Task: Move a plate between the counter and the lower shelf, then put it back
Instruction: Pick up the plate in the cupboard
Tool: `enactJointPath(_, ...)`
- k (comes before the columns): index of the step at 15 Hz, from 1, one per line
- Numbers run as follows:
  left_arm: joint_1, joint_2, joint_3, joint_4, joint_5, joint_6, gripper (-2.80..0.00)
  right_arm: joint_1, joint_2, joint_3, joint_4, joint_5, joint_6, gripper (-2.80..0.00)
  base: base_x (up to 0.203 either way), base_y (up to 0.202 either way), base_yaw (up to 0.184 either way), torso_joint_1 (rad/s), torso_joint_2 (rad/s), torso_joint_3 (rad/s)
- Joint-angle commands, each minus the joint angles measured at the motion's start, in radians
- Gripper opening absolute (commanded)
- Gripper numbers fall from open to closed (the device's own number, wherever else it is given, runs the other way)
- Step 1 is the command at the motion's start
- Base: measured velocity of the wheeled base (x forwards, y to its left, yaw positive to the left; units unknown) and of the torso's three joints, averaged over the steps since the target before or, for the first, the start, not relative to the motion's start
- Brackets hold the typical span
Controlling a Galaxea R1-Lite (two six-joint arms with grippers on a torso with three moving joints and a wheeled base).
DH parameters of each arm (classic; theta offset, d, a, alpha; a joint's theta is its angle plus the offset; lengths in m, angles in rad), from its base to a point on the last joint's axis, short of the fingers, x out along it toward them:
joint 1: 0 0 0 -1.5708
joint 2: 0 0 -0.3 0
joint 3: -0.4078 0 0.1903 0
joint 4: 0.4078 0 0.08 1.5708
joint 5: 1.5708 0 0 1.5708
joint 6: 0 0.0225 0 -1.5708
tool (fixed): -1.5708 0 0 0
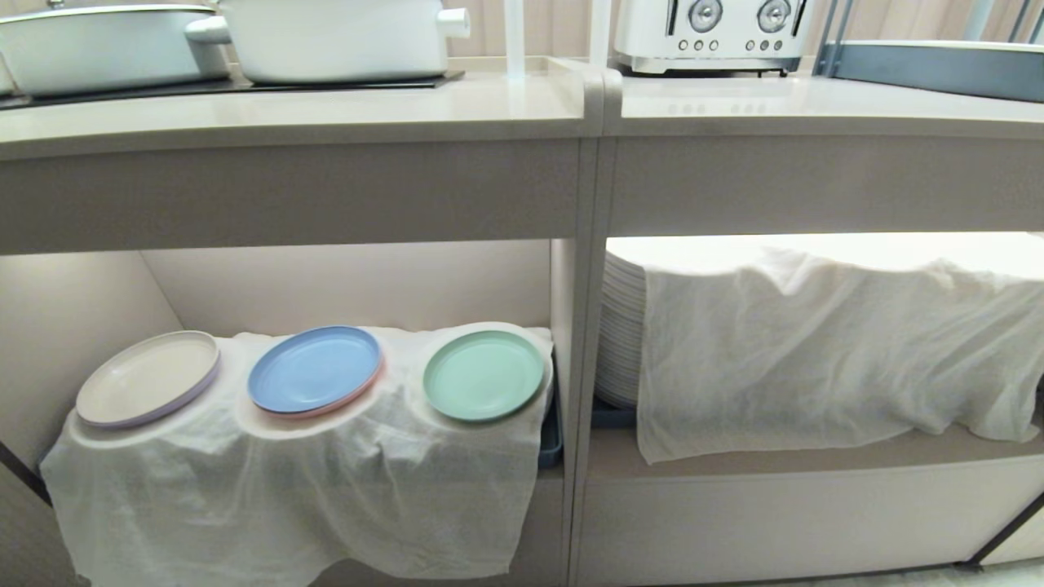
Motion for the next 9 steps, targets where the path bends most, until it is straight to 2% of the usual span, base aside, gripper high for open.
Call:
enactJointPath(1, -0.06, 0.146, 0.004, 0.001, -0.006, -0.001, -2.8, 0.0, 0.0, 0.0, 0.0, 0.0, 0.0, -2.8, 0.0, 0.0, 0.0, 0.0, 0.0, 0.0)
enactJointPath(5, -0.073, 0.365, 0.019, -0.045, -0.008, -0.024, -2.8, 0.0, 0.0, 0.0, 0.0, 0.0, 0.001, -2.8, 0.0, 0.0, 0.0, 0.0, 0.0, 0.0)
enactJointPath(8, -0.072, 0.573, 0.032, -0.216, 0.012, -0.126, -2.8, 0.0, 0.0, 0.0, 0.0, 0.0, 0.002, -2.8, 0.0, 0.0, 0.0, 0.0, 0.0, 0.0)
enactJointPath(9, -0.073, 0.652, 0.03, -0.27, 0.045, -0.172, -2.8, 0.0, 0.0, 0.0, 0.0, 0.0, 0.0, -2.8, 0.0, 0.0, 0.0, 0.0, 0.0, 0.0)
